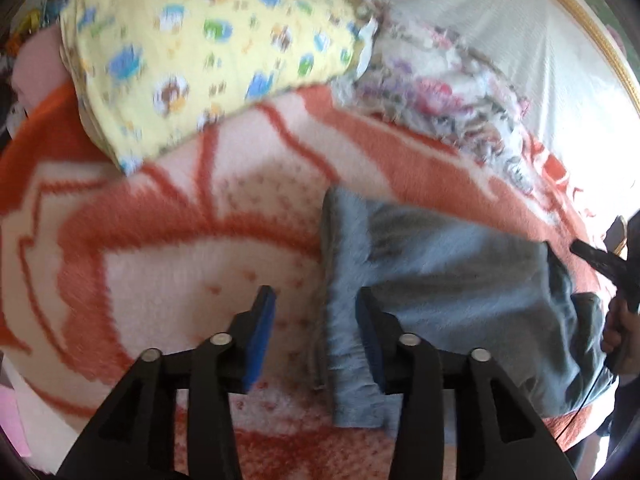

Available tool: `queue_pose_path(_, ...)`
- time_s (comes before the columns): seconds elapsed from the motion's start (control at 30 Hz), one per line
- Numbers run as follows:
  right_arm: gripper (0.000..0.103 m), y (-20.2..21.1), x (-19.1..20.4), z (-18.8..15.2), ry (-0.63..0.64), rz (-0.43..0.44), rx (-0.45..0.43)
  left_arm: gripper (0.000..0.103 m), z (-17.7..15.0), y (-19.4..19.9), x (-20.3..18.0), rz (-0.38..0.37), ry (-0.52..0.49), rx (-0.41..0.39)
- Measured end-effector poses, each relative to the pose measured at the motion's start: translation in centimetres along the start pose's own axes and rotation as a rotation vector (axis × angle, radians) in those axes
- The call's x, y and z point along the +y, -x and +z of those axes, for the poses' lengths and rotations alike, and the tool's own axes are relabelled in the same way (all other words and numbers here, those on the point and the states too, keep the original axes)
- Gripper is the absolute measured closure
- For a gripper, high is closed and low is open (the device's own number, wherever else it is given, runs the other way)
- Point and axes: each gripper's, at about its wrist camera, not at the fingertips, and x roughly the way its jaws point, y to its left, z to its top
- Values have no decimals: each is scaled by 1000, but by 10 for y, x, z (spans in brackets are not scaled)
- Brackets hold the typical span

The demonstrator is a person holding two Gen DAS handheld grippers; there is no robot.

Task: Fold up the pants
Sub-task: 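Fold the pants over with the left gripper while the right gripper smooths the fabric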

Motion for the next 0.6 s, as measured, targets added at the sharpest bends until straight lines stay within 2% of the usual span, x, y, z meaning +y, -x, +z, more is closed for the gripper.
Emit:
queue_pose_path(0.07,58,22,-6,-7,-16,-6,-30,51,7,13,-12,-29,-10,-35)
queue_pose_path(0.13,57,45,-12,-18,-35,-10,-58,45,13,22,-33,-77,-33,-54)
queue_pose_path(0.3,57,98,-38,-56,-118,-45,-108,45,16,19,-97,-206,-135,-29)
queue_pose_path(0.4,56,128,-59,-83,-185,-89,-127,44,8,8,-146,-264,-219,9)
queue_pose_path(0.6,55,179,-98,-132,-309,-174,-157,42,-18,-14,-232,-406,-300,100)
